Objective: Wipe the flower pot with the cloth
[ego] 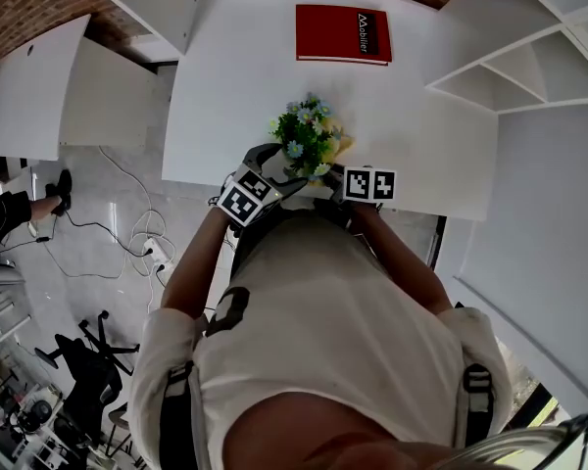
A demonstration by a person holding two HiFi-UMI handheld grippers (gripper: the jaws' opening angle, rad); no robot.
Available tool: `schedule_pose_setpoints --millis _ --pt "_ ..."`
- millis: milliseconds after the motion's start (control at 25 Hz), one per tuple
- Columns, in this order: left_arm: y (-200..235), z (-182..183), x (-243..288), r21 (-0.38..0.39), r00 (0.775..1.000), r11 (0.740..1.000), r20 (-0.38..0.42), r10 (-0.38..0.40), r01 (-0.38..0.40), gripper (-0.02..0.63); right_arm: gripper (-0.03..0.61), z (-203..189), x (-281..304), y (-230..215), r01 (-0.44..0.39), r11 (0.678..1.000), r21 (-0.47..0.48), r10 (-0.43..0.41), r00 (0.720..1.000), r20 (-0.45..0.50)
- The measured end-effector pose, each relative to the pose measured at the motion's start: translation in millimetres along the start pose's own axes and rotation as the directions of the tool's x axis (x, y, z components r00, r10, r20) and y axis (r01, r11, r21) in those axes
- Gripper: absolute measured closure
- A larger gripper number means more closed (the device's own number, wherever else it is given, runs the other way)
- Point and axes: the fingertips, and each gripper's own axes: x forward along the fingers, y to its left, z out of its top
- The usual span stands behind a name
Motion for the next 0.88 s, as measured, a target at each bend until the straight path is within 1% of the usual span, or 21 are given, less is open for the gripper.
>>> schedule_pose_setpoints --millis 120,360,480,560,600,640,760,880 --pt "-3.9 -2.0 -0.9 -0.003 1.000 1.000 -0.007 0.006 -0.006 0.244 0.482 -1.4 2.6 -5.9 -0.006 1.000 0.017 0.006 1.000 0.010" --pt "-3.5 -8.6 -1.4 0.037 0.999 0.999 -0.038 -0.019 0.021 0.244 0.480 -3.8 2.6 -15.0 0.027 0.999 0.025 -0.027 1.000 0.015" --pt "14.6 -5.0 -6.4 0.060 0.998 0.998 -0.053 0.023 -0.020 0.244 0.482 0.4 -2.7 -13.1 0.029 0.999 0.017 -0.029 0.999 0.014" --pt "30.9 -4.9 -10.0 0.073 0.995 0.996 -0.082 0.051 -0.045 0.244 0.485 6.7 -8.8 -5.4 0.005 1.000 0.009 -0.006 1.000 0.022" --pt "36.4 -5.9 -10.7 0.072 0.994 0.997 -0.097 0.046 -0.039 0.244 0.485 10.3 -11.8 0.9 -0.015 1.000 0.007 0.015 0.999 0.030" --pt "38.8 -5.9 -10.5 0.064 0.994 0.998 -0.105 0.030 -0.023 0.244 0.485 13.7 -14.8 8.1 -0.038 0.999 0.003 0.038 0.999 0.039" --pt "36.6 0.6 -6.5 0.059 0.996 0.998 -0.091 -0.007 0.012 0.244 0.485 19.5 -24.2 28.3 -0.096 0.995 -0.025 0.097 0.994 0.046" --pt "27.3 4.3 -1.5 0.071 0.995 0.997 -0.092 -0.027 0.033 0.245 0.483 18.1 -27.5 37.5 -0.099 0.992 -0.074 0.100 0.995 0.007"
